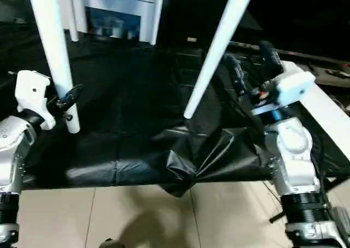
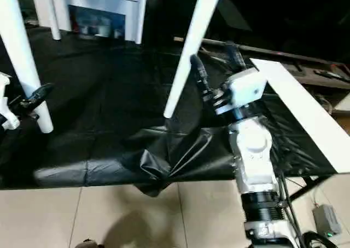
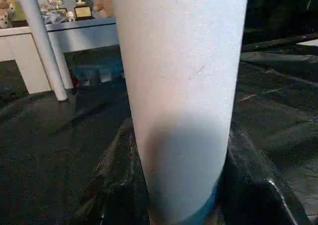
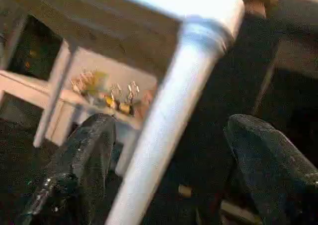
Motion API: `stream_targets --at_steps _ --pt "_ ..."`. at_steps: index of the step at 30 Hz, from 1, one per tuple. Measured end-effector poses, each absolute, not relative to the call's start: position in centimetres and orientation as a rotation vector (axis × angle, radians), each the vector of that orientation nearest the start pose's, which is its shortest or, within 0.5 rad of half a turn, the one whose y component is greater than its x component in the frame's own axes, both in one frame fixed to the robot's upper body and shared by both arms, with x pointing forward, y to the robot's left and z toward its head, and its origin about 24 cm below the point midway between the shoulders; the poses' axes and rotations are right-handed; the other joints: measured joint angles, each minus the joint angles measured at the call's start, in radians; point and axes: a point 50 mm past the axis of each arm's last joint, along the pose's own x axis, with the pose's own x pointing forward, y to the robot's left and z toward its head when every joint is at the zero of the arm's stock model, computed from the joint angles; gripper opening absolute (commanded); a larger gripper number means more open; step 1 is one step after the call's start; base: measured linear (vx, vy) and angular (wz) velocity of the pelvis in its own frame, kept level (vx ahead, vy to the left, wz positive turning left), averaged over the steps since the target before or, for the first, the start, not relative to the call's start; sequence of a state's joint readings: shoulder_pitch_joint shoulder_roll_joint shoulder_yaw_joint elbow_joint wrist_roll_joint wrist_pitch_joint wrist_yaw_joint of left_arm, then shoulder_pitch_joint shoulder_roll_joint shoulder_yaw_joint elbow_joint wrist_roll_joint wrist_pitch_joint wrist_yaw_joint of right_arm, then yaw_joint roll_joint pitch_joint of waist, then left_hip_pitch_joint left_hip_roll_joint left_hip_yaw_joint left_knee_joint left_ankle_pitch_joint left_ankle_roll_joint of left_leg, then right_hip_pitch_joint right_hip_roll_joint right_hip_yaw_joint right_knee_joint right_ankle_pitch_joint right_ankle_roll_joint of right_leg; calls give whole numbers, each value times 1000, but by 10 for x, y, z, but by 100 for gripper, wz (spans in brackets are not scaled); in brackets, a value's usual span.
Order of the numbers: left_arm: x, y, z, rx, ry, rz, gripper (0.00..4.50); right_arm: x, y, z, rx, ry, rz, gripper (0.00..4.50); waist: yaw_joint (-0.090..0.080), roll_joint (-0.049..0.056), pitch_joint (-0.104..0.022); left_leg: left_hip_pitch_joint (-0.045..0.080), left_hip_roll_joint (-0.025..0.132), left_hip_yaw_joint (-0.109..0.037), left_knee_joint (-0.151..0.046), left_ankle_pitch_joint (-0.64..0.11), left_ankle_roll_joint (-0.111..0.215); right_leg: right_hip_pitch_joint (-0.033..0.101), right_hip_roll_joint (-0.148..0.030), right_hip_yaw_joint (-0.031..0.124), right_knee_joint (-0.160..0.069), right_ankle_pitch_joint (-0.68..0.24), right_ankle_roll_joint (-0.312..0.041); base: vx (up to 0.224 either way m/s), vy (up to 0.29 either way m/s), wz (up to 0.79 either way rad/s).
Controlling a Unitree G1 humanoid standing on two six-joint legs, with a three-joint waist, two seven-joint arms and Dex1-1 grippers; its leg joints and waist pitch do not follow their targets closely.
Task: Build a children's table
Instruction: Flip table
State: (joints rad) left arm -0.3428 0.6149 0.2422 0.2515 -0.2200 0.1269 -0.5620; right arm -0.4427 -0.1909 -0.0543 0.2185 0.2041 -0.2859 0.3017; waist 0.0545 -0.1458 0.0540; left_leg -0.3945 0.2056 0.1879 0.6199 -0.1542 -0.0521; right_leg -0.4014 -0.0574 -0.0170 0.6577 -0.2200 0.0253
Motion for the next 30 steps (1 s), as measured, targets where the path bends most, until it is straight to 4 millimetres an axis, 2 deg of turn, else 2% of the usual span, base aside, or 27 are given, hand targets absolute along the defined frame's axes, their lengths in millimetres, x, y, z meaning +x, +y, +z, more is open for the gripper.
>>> stream_targets --at_steps 2,4,7,14,17,20,22,24,27,30 --pt "301 293 135 290 4 -247 161 331 -157 141 -32 -433 337 402 -3 2 0 1 -1 -4 0 0 0 0 0 -1 -3 0 0 0 0 0" --pt "300 293 133 264 6 -247 161 347 -153 138 1 -345 377 402 -8 9 -1 0 -4 -11 0 0 0 0 0 -4 -11 0 0 0 0 0" --pt "300 290 131 249 4 -257 161 361 -148 136 25 -280 428 402 -8 9 -2 1 -5 -11 0 0 0 1 -1 -4 -13 0 -1 0 0 0" --pt "297 281 131 224 19 -286 161 388 -143 126 61 -127 463 402 4 13 0 1 -6 -11 0 0 0 -1 -2 -3 -11 6 -10 0 0 0" --pt "292 274 132 215 33 -312 161 401 -149 134 122 -94 391 402 8 19 5 0 -6 -11 0 0 0 -2 -2 -3 -11 7 -12 0 0 0" --pt "289 269 135 207 35 -326 161 406 -151 142 143 -103 368 402 11 27 20 -2 -7 -11 -2 0 0 -4 -1 -3 -12 7 -12 0 0 0" --pt "286 267 137 205 30 -330 161 406 -149 140 151 -89 395 402 11 33 30 -6 -9 -11 -5 0 0 -8 -1 -1 -12 7 -12 0 0 0" --pt "284 269 141 209 21 -328 161 404 -145 132 167 -43 497 402 11 34 42 -7 -12 -11 -10 0 0 -12 -2 2 -12 7 -12 0 0 0" --pt "283 275 148 224 14 -319 161 397 -135 120 166 25 676 402 12 31 55 -9 -13 -11 -18 0 0 -14 -2 2 -12 8 -13 0 0 0" --pt "280 284 155 230 14 -293 161 395 -135 118 156 58 773 402 10 34 68 -10 -13 -11 -23 0 -1 -15 -2 2 -12 12 -19 0 0 0"
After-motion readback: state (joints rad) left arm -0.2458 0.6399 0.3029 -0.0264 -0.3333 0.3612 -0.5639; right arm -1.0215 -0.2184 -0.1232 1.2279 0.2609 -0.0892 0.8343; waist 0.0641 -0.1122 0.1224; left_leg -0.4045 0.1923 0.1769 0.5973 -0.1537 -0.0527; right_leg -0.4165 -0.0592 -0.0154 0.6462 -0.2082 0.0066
